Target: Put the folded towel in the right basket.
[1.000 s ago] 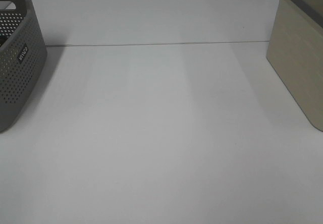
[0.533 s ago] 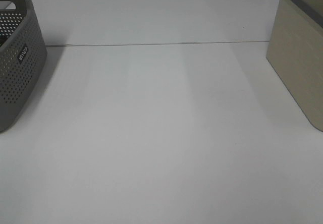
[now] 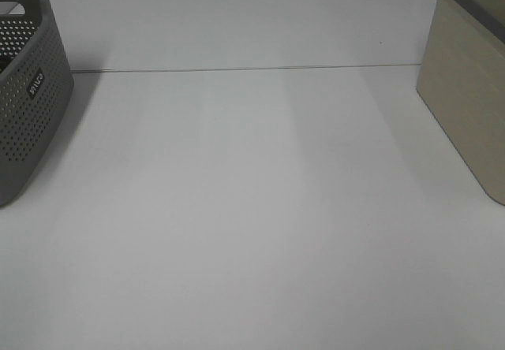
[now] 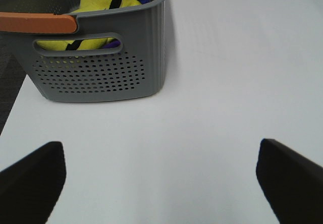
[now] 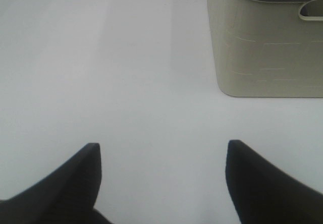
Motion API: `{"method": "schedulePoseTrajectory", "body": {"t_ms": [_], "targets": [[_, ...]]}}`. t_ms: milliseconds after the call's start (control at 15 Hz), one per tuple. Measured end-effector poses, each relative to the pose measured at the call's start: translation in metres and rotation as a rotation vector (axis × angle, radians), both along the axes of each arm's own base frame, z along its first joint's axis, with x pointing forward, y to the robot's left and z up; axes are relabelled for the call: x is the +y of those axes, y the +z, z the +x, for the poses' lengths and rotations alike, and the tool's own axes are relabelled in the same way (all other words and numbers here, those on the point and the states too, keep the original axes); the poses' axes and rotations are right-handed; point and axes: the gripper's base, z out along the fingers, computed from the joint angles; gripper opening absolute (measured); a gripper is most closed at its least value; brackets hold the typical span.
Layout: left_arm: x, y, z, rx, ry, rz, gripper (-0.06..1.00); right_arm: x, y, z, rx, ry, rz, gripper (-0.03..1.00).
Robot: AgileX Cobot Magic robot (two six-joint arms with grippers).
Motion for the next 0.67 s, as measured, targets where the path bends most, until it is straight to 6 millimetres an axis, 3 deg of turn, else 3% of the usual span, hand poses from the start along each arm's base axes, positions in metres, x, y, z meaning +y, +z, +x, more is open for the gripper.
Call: {"method": "schedulePoseTrajectory", "body": {"t_ms": [667], "targets": [[0.0000,0.0000,0.0000,0.000,0.000,0.000,0.97,0.0000,0.0000,0.0000,0.000,0.000,0.000,0.66]]}}
